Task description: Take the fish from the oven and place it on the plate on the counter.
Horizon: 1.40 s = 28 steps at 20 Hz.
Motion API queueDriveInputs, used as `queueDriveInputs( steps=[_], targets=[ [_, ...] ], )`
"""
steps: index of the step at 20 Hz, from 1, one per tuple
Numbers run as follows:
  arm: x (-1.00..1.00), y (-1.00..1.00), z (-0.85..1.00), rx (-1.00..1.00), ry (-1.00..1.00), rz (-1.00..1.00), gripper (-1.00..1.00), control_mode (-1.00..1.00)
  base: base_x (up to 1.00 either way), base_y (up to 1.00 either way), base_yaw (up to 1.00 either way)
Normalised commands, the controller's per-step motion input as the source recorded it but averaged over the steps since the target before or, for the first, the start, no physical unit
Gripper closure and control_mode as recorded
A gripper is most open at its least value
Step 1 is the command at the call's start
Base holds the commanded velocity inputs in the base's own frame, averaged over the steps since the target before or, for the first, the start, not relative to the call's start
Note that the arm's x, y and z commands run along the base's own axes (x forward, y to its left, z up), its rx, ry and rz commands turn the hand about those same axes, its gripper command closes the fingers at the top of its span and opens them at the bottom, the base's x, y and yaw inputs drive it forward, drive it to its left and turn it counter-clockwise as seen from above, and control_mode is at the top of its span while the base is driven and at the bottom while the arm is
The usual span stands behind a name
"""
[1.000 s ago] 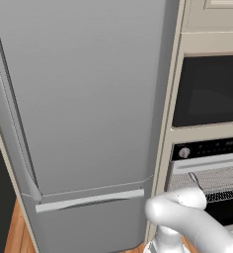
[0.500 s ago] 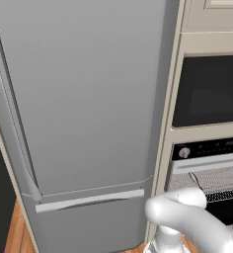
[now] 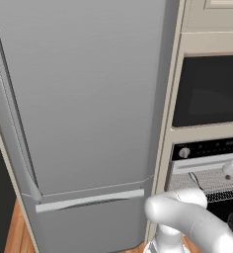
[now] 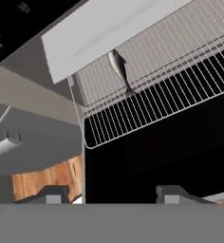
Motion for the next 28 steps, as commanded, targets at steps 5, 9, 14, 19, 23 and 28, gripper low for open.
queueDriveInputs(
  steps=[5,9,14,19,23,28],
  targets=[
    [0.27,0.29,-0.47,-0.18,-0.05,0.09,-1.00,-1.00,0.00,0.00,0.00],
    [0.00,0.03,-0.32,-0.29,0.00,0.14,-1.00,-1.00,0.00,0.00,0.00],
    [0.00,0.00,-0.26,-0.25,-0.03,0.11,-1.00,-1.00,0.00,0.00,0.00],
    [0.05,0.00,-0.51,-0.04,-0.13,0.08,-1.00,-1.00,0.00,0.00,0.00],
    [0.35,0.00,-0.38,-0.02,-0.10,0.01,-1.00,-1.00,0.00,0.00,0.00],
    [0.24,0.00,-0.09,-0.06,-0.02,0.00,-1.00,-1.00,0.00,0.00,0.00]
  ],
)
